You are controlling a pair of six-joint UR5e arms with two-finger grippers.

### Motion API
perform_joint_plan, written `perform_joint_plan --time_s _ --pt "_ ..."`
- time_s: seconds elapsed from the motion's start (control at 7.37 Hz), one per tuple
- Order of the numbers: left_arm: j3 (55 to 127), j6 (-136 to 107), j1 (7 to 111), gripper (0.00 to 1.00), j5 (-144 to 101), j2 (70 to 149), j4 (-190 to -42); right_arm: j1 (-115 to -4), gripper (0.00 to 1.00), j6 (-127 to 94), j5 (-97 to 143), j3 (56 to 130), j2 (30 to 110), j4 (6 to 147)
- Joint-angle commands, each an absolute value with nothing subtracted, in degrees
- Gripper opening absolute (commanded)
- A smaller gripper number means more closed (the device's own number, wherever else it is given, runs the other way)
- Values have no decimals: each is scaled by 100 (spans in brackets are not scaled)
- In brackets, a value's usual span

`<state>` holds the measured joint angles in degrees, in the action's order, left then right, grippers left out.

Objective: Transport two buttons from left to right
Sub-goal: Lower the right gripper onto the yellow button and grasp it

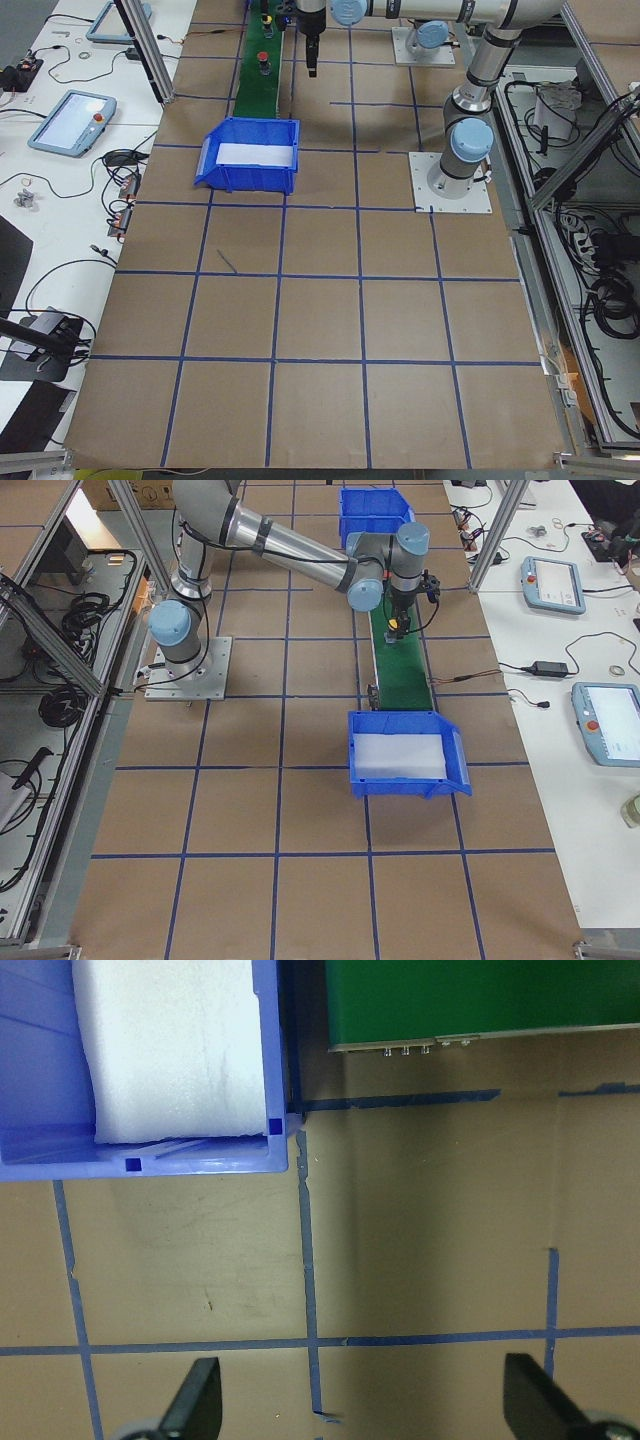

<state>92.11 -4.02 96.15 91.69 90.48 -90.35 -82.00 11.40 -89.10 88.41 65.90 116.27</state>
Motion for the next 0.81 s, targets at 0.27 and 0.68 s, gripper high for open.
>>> perform_joint_plan --time_s 0.27,0.68 --pt "9211 -404 9615 100 9167 9044 -9035 -8200 93 1327 -8930 8903 6443 11725" --pt "9211 -404 9615 100 9158 9044 -9035 -8096 20 1406 -8903 8860 6442 11760"
